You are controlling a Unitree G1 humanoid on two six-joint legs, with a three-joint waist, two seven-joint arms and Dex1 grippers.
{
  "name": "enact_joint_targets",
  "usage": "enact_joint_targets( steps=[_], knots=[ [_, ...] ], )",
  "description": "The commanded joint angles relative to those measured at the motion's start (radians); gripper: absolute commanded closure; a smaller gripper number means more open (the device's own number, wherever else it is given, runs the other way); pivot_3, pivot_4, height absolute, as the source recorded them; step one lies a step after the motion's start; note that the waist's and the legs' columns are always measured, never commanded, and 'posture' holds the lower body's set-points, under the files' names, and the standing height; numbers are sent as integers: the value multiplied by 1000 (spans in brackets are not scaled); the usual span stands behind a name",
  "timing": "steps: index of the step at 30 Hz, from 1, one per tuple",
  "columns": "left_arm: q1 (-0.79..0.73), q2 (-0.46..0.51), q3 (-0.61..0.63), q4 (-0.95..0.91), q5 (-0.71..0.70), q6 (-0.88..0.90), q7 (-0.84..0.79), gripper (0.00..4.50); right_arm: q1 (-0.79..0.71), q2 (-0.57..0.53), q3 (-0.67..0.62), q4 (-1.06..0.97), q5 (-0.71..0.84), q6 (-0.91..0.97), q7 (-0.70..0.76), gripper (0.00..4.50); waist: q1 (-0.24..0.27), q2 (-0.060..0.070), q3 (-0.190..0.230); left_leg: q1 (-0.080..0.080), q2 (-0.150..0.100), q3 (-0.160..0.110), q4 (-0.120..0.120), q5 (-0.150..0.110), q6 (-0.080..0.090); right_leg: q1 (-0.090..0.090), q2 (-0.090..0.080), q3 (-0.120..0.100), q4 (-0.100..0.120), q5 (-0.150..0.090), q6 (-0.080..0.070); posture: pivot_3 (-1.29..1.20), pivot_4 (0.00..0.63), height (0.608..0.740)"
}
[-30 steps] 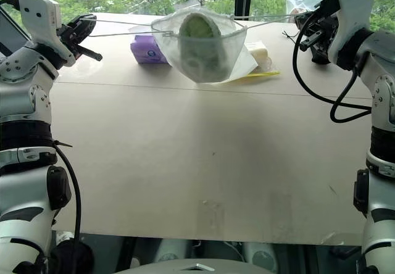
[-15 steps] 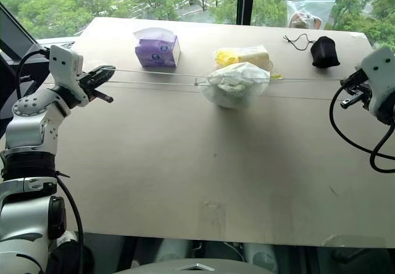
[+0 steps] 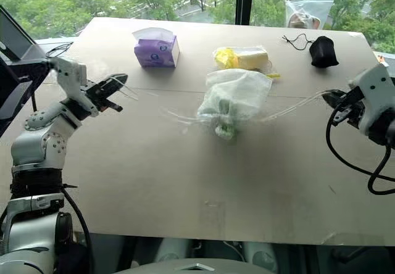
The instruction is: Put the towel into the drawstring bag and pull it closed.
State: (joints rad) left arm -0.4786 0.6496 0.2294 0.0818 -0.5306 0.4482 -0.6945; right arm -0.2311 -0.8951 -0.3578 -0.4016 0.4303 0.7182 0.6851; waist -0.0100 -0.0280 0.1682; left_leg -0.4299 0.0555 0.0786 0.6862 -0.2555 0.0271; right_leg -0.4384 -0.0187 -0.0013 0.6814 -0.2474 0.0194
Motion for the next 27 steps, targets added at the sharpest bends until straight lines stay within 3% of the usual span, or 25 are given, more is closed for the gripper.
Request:
enact_joint_targets(
  steps=[1, 3, 4, 5, 7, 8, 13, 19, 27],
  knots=[
    [34, 2, 5, -120, -24, 63, 13, 4367, -18, 15, 9, -51, 20, 14, -21, 4500, 0, 0, 0, 0, 0, -1, 0, 0, 0, 0, 0, 0, 0, 0, 0, 0, 150, 740],
    [82, 13, 9, -177, -62, 98, -34, 4367, -1, 3, 21, -55, 5, -8, -6, 4500, -1, 0, 0, 1, 0, -1, 0, 0, 0, 1, 1, 0, 0, 0, 0, 0, 150, 740],
    [100, 19, 11, -198, -74, 112, -50, 3815, 7, -2, 22, -55, 2, -11, -1, 3844, -1, 0, 0, 2, 0, -1, 0, 0, 0, 1, 1, 0, 0, 0, 0, 0, 150, 740],
    [130, 34, 5, -226, -82, 123, -81, 3525, 34, -6, 16, -71, 20, -11, 26, 3525, 0, 0, 0, 2, 0, -1, 0, 0, 0, 1, 1, 0, 0, 0, 0, 0, 150, 740],
    [171, 50, -1, -265, -91, 141, -112, 2524, 72, -3, 4, -100, 54, -4, 59, 2496, 0, 0, 0, 2, 0, -1, 0, 0, 0, 1, 1, 0, 0, 0, 0, 0, 150, 740],
    [201, 55, 1, -292, -105, 160, -122, 2264, 107, 3, -3, -120, 67, -2, 72, 2250, 0, 0, 0, 2, 0, -1, 0, 0, 0, 1, 1, 0, 0, 0, 0, 0, 150, 740],
    [276, 51, -9, -337, -93, 187, -107, 68, 228, 37, 4, -193, 86, -9, 72, 73, 1, 0, 0, 3, 0, -3, 0, 0, 0, 4, 0, -1, -1, 0, 0, 0, 150, 740],
    [343, 3, -41, -437, -96, 190, -66, 21, 265, 137, 83, -263, 96, -42, 17, 24, -1, 0, 0, 18, 0, -3, -2, -3, 5, 18, 0, -1, -2, -1, 0, 0, 150, 740],
    [401, -17, -23, -523, -136, 204, -51, 21, 309, 190, 121, -314, 96, -89, 12, 24, 0, 0, 0, 18, 0, -3, -1, -3, 5, 18, 0, -1, -2, -1, 0, 0, 150, 740]
  ],
)
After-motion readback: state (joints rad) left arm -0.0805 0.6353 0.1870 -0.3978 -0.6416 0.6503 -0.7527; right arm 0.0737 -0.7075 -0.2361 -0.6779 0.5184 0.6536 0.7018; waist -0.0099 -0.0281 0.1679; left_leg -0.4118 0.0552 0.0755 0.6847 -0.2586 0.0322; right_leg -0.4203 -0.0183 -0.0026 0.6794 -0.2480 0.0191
